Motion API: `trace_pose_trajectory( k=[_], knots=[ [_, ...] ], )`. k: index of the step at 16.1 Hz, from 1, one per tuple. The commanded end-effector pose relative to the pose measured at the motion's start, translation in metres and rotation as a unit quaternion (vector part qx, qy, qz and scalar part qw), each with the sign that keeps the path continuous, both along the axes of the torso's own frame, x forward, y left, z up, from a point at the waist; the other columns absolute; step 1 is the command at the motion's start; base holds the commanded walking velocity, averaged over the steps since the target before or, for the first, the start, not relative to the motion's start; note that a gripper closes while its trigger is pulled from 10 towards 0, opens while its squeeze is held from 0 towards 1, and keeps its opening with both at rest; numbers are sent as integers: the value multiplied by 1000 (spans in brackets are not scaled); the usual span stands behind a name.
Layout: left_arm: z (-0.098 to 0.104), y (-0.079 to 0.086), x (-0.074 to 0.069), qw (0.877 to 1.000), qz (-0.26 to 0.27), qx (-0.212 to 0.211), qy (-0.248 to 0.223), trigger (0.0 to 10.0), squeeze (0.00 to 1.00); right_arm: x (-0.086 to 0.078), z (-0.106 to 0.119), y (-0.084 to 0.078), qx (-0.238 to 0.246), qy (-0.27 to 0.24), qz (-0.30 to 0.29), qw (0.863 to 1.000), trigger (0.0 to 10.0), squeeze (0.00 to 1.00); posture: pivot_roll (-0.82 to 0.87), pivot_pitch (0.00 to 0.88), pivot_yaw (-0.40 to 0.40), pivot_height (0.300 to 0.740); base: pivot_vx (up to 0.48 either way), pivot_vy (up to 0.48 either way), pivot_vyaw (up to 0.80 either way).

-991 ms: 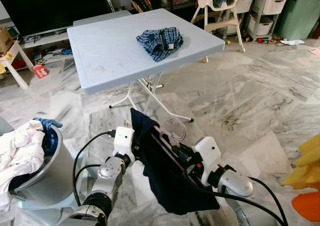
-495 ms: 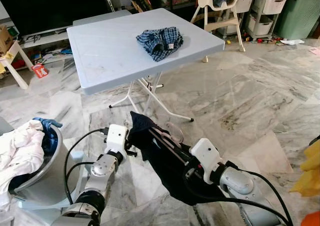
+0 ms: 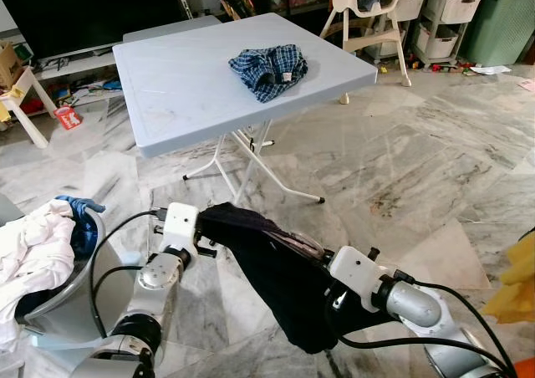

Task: Hang hanger

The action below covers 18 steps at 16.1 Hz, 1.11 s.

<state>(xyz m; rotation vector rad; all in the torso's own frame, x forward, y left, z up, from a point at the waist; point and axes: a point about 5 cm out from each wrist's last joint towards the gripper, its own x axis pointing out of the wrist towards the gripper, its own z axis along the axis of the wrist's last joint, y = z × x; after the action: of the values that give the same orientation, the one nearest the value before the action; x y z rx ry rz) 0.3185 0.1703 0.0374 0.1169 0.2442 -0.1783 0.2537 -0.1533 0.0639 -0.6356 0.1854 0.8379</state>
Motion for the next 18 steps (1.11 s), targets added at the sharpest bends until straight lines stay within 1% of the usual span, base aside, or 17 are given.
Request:
trace_pose_trajectory(
  k=[1,3,7,8,12,13,14,15,16,17,18],
  knots=[
    [12,31,7,998,66,12,-15,0,0,-3,-8,-22,-38,23,-14,999,10000,0,-187,5,113,740,0,0,0],
    [14,33,9,998,67,15,-9,0,0,-14,-6,-31,-49,44,37,997,10000,0,-192,6,120,740,0,0,0],
    [14,30,11,998,62,14,-4,0,0,-24,-5,-43,-68,71,77,992,10000,0,-194,6,125,740,0,0,0],
    [12,31,9,998,62,15,2,0,0,-24,2,-48,-50,75,79,993,10000,0,-193,5,127,740,0,0,0],
    [6,34,5,998,63,12,17,0,0,-20,12,-57,-20,76,67,995,10000,0,-189,4,125,740,0,0,0],
    [4,32,4,998,62,9,21,0,0,-18,16,-58,5,78,59,995,10000,0,-188,3,124,740,0,0,0],
    [0,26,2,998,59,0,27,0,0,-12,26,-55,63,75,39,994,10000,0,-189,1,122,740,0,0,0],
    [-4,21,0,998,57,-8,31,0,0,-8,32,-53,103,72,25,992,10000,0,-189,0,120,740,0,0,0],
    [-4,19,0,998,56,-11,32,0,0,-7,33,-53,111,71,21,991,10000,0,-189,0,120,740,0,0,0],
    [-8,10,-2,998,48,-26,35,0,0,-3,34,-48,148,66,-2,987,10000,0,-188,0,116,740,0,0,0],
    [-9,6,-3,998,44,-31,36,0,0,-1,35,-46,160,60,-14,985,10000,0,-188,1,115,740,0,0,0]
  ],
)
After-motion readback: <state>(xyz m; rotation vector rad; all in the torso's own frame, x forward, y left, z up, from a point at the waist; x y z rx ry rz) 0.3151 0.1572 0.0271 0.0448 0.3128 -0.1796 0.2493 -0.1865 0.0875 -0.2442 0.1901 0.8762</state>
